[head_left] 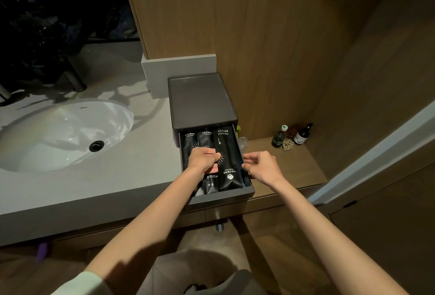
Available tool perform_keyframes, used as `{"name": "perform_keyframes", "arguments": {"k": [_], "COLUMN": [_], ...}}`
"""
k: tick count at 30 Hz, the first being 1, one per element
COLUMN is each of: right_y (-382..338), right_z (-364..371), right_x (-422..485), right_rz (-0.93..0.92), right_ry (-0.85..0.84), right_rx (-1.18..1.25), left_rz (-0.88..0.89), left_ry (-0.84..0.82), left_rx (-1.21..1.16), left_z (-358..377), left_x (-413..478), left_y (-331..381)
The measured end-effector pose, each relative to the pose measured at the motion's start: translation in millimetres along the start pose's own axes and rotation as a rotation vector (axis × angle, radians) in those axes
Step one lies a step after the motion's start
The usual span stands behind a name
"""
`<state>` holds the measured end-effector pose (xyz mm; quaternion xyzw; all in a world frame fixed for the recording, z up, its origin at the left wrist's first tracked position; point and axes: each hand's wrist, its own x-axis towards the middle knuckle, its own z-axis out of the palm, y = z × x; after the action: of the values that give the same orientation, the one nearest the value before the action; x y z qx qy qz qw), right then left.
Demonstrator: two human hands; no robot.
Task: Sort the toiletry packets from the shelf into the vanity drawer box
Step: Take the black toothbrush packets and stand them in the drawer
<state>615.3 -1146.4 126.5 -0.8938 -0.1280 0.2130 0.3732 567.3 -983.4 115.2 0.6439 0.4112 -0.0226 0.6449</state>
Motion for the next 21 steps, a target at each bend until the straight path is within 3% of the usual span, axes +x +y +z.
{"name": "perform_keyframes", "arguments": {"k": [6, 12, 17, 21], "right_y": [0, 1, 0, 1], "right_z": [0, 1, 1, 0], "right_x": [1, 2, 1, 1], "right_rz": [0.011, 0.015, 0.015, 0.007], "right_ry": [0.0, 0.015, 0.011, 0.014], "right_rx": [0.001, -0.024, -0.016, -0.018], "left_rz": [0.028, 0.279, 0.663, 0.821], "left_ry": [0.075, 0.146, 0.236, -0.024], "left_rx": [0.051, 0.316, 0.874, 1.282], "left_z": [10, 7, -7, -23], "left_x": [3, -3, -6, 0], "left_y": [-7, -12, -13, -16]}}
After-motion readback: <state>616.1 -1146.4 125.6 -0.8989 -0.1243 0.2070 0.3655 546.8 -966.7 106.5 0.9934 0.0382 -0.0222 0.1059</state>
